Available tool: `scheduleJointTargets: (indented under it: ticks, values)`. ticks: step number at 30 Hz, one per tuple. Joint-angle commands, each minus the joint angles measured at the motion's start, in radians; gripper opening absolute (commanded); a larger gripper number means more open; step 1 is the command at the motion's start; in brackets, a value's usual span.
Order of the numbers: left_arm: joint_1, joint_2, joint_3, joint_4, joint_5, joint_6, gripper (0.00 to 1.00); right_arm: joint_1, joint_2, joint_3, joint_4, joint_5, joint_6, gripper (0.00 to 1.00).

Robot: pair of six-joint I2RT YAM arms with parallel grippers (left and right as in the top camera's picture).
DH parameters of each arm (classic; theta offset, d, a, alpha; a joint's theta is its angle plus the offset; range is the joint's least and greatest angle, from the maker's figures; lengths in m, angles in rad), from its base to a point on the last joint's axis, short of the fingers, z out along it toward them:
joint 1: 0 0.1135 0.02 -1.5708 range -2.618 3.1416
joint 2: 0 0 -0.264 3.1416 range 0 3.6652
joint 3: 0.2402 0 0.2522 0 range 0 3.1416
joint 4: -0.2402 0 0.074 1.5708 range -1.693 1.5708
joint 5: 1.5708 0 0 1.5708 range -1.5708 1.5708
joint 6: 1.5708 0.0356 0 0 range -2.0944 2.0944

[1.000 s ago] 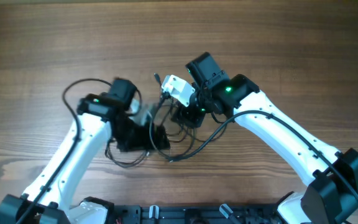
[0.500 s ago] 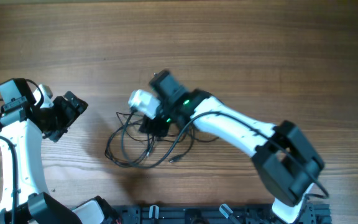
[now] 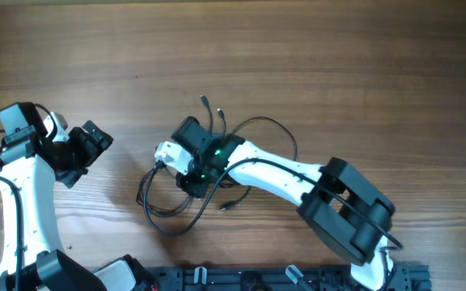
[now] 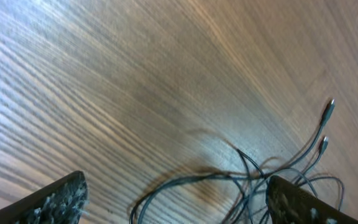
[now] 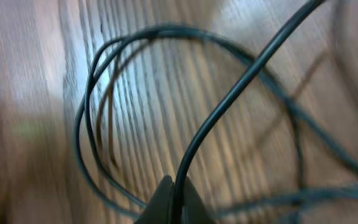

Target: Untangle cables

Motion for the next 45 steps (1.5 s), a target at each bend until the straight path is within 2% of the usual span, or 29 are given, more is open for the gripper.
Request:
scheduleJointTargets:
  ticks: [1,2,4,6,7,9,11,15,17,21,23,24,26,30,33,36,40,43,45]
  values:
    - [0.004,-0.002,0.005,-0.031,0.025,-0.002,0.93,-0.049,-0.262,0.16,-0.097,0.114,0.029,0.04]
    - [0.004,-0.002,0.005,-0.051,0.025,-0.002,0.93,-0.086,-0.374,0.218,-0.121,0.179,0.029,0.04]
    - [0.0,-0.002,0.005,-0.073,0.043,-0.001,0.91,-0.133,-0.488,0.266,-0.119,0.218,0.029,0.04]
    - [-0.029,-0.002,0.005,-0.107,0.143,0.036,0.81,-0.222,-0.644,0.315,-0.092,0.223,0.03,0.04]
    - [-0.063,-0.002,0.005,-0.124,0.198,0.09,0.77,-0.248,-0.702,0.316,-0.06,0.223,0.029,0.04]
    - [-0.139,-0.002,0.005,-0.132,0.206,0.111,0.77,-0.269,-0.79,0.316,0.003,0.223,0.028,0.04]
    - [-0.282,-0.002,0.005,-0.123,0.206,0.15,0.77,-0.269,-0.851,0.316,0.069,0.224,0.027,0.04]
    - [-0.537,-0.002,0.005,-0.09,0.205,0.248,0.78,-0.269,-0.859,0.315,0.058,0.225,0.015,0.04]
    - [-0.688,-0.002,0.005,-0.048,0.201,0.272,0.88,-0.269,-0.86,0.316,0.071,0.321,-0.024,0.04]
    - [-0.793,-0.002,0.005,0.023,0.201,0.272,0.93,-0.269,-0.863,0.316,0.078,0.451,-0.025,0.04]
    - [-0.816,-0.002,0.005,0.037,0.188,0.272,0.95,-0.269,-0.872,0.316,0.124,0.635,-0.079,0.04]
    - [-0.818,-0.002,0.005,0.034,0.181,0.269,0.95,-0.272,-0.879,0.316,0.216,0.837,-0.118,0.04]
    - [-0.818,-0.002,0.003,0.037,0.181,0.269,0.96,-0.283,-0.887,0.316,0.351,0.959,-0.206,0.04]
    - [-0.818,-0.001,-0.034,0.059,0.182,0.269,0.97,-0.34,-0.909,0.316,0.735,0.98,-0.402,0.04]
    - [-0.818,0.0,-0.078,0.086,0.182,0.268,0.98,-0.393,-0.91,0.321,0.882,0.98,-0.477,0.04]
    - [-0.819,0.0,-0.119,0.121,0.188,0.264,0.98,-0.431,-0.91,0.343,0.883,0.979,-0.459,0.04]
    - [-0.883,0.0,-0.134,0.195,0.28,0.272,0.98,-0.431,-0.903,0.344,0.76,0.971,-0.337,0.04]
    - [-0.986,0.004,-0.142,0.358,0.272,0.272,0.98,-0.431,-0.906,0.344,0.735,0.945,-0.282,0.04]
    - [-1.06,0.04,-0.143,0.482,0.188,0.264,0.97,-0.431,-0.908,0.344,0.716,0.945,-0.267,0.04]
